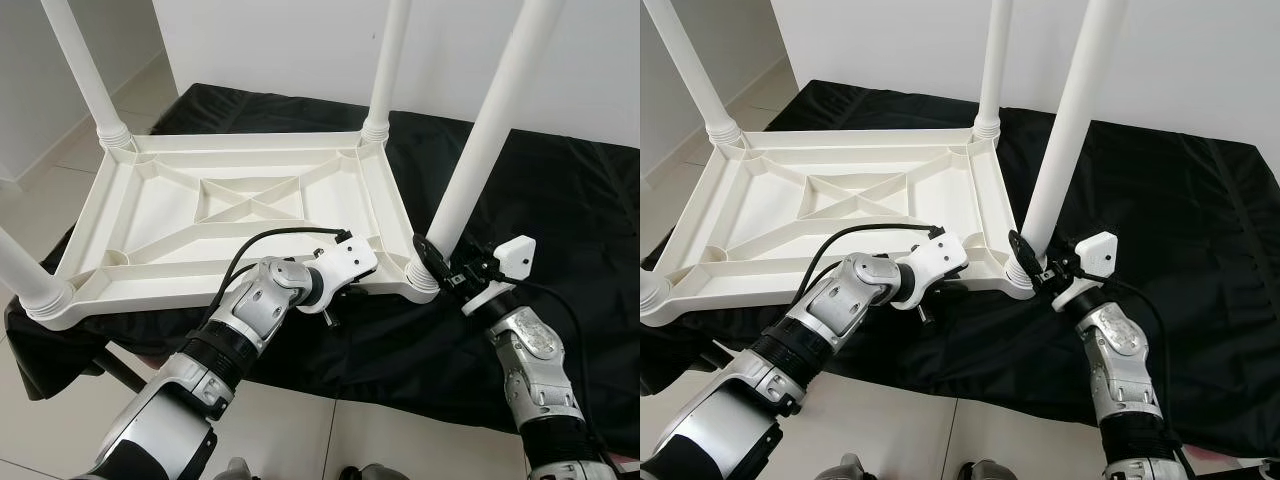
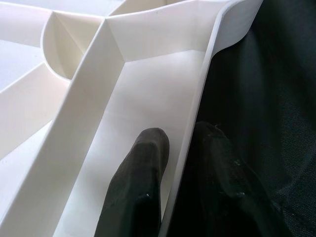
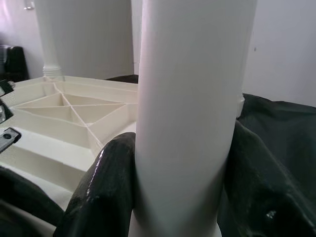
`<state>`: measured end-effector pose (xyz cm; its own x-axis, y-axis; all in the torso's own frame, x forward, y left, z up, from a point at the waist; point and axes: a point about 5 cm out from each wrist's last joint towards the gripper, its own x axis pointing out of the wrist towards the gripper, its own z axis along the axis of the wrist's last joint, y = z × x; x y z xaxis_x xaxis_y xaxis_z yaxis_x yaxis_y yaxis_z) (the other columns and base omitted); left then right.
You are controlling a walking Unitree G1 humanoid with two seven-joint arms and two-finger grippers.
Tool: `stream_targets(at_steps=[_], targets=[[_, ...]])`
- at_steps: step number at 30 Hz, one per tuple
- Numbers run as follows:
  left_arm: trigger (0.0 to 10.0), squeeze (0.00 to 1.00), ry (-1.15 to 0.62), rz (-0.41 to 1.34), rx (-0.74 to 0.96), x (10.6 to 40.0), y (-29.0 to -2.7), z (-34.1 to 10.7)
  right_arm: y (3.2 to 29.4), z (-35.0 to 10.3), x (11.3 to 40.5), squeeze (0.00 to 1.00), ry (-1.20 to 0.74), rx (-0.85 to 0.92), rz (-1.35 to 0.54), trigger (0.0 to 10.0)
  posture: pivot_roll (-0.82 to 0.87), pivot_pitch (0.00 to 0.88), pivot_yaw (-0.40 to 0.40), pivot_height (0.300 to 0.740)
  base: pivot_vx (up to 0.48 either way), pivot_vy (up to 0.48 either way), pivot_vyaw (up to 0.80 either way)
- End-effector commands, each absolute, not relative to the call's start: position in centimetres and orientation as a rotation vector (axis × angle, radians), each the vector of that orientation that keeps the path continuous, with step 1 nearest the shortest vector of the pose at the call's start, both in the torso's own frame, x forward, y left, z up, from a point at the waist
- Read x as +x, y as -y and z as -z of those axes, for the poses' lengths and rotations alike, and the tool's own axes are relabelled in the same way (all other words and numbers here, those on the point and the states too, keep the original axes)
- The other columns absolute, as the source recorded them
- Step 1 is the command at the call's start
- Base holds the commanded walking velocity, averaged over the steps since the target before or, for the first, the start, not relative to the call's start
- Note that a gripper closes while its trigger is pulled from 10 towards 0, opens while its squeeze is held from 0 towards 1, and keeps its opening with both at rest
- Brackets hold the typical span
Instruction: Building children table
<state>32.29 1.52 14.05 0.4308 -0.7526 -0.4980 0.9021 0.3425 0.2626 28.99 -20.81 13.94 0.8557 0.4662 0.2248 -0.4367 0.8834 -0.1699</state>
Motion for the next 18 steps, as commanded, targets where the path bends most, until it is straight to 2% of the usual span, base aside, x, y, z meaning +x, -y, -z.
stream_targets(at_steps=[1,11,18], targets=[[10.0,0.00,-0.205,1.089,0.572,32.7,-1.3,-16.7,23.0,-9.9,27.9,0.00,0.053,-0.105,-0.429,10.0,-0.09,0.042,0.008,0.740,0.000,0.000,0.00],[10.0,0.00,-0.203,1.089,0.576,32.7,-1.3,-16.8,23.0,-9.6,27.9,0.00,0.047,-0.126,-0.440,10.0,-0.08,0.036,0.007,0.740,0.000,0.000,0.00],[10.0,0.00,-0.202,1.088,0.576,32.8,-1.4,-16.8,22.9,-8.5,26.9,0.00,0.060,-0.092,-0.403,10.0,-0.08,0.038,0.011,0.740,0.000,0.000,0.00]])
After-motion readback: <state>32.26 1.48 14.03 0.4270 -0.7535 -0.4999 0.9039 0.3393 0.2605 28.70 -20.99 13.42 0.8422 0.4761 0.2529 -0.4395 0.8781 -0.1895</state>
